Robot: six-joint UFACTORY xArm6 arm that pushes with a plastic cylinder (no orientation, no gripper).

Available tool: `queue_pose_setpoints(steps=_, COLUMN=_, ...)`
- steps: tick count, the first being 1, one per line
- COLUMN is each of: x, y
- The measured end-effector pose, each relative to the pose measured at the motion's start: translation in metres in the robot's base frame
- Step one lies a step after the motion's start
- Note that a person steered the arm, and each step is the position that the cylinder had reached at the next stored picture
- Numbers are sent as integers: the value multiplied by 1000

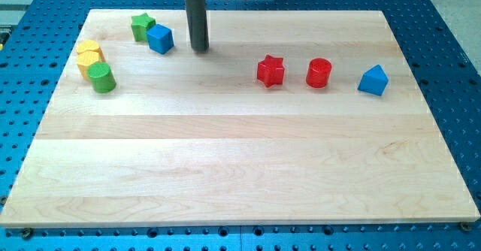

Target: Push the blue cube left to the red star

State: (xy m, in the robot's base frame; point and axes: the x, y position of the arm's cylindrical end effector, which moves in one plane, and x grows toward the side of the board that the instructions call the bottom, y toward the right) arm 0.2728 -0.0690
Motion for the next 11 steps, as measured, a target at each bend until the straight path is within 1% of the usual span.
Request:
queue_pose_setpoints(steps=1, x=-37, y=-27)
queue_pose_setpoints(steps=2, x=-33, y=-86)
queue_pose_setpoints(steps=3, x=-8, y=-113)
queue_pose_setpoints(steps=4, x=16, y=-79)
queue_pose_setpoints(steps=5, x=22, y=-46)
queue_pose_setpoints(steps=6, x=22, y=-46)
queue_pose_setpoints(steps=7, x=5, y=-36)
queue_pose_setpoints(steps=8, x=4, y=-19)
queue_pose_setpoints(steps=9, x=7, y=-2)
queue_pose_setpoints(steps=10, x=24, y=27)
queue_pose_setpoints(steps=11, x=31, y=22)
